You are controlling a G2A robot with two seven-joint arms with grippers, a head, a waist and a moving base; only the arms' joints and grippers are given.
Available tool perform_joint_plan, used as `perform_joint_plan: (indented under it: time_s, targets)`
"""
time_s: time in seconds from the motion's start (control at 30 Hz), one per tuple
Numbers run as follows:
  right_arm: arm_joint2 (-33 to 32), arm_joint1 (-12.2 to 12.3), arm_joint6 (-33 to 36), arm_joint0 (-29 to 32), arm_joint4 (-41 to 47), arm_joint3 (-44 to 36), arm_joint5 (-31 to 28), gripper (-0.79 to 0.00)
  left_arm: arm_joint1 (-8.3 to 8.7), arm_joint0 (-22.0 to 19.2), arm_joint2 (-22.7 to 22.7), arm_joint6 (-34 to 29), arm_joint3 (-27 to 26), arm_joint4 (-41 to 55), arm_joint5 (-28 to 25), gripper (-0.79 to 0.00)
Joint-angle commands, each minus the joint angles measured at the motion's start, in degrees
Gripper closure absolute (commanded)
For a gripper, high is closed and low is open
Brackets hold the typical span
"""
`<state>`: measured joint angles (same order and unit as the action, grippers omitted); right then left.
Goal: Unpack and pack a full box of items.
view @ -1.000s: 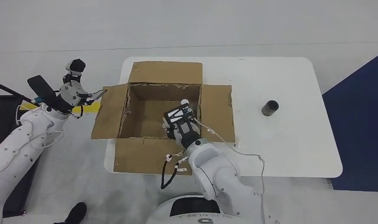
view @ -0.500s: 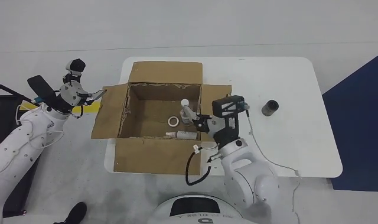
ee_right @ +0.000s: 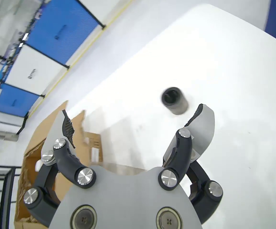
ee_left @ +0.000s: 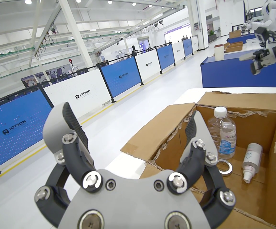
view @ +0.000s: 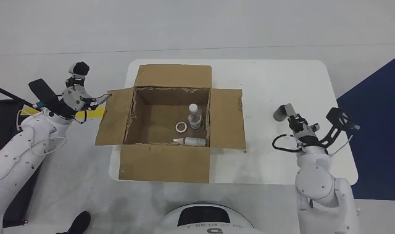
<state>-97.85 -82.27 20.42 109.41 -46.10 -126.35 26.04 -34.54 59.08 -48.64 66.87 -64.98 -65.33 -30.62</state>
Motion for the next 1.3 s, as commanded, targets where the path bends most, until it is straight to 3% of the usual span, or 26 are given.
perform_joint_plan:
  time_s: [0.0, 0.13, 0.2, 0.43, 0.5, 0.57, 1.07, 1.2, 1.27]
  targets:
    - [-2.09, 0.34, 4.94, -2.92, -0.55, 4.00, 2.86, -0.785, 0.00, 0.00, 0.00, 0.00, 0.00, 0.00, 0.00, -0.785]
    - [-2.82, 1.05, 12.97, -9.53, -3.47, 11.19, 5.95, -0.767, 0.00, 0.00, 0.00, 0.00, 0.00, 0.00, 0.00, -0.785]
    - [-2.57, 1.40, 15.84, -12.21, -5.36, 14.39, 5.87, -0.674, 0.00, 0.00, 0.00, 0.00, 0.00, 0.00, 0.00, -0.785]
    - [-0.24, 1.83, 18.57, -18.62, -10.57, 20.76, 9.20, -0.493, 0.00, 0.00, 0.00, 0.00, 0.00, 0.00, 0.00, -0.785]
    - [0.00, 1.89, 18.31, -20.01, -12.76, 22.50, 11.71, -0.499, 0.00, 0.00, 0.00, 0.00, 0.00, 0.00, 0.00, -0.785]
    - [0.58, 1.94, 18.89, -21.53, -14.34, 24.03, 13.44, -0.449, 0.00, 0.00, 0.00, 0.00, 0.00, 0.00, 0.00, -0.785]
    - [4.89, 2.05, 23.49, -25.90, -19.15, 28.54, 15.76, -0.369, 0.00, 0.00, 0.00, 0.00, 0.00, 0.00, 0.00, -0.785]
    - [6.16, 1.92, 24.22, -25.90, -19.82, 28.69, 16.95, -0.292, 0.00, 0.00, 0.00, 0.00, 0.00, 0.00, 0.00, -0.785]
    - [6.57, 1.85, 24.23, -25.56, -19.94, 28.25, 17.60, -0.182, 0.00, 0.00, 0.00, 0.00, 0.00, 0.00, 0.00, -0.785]
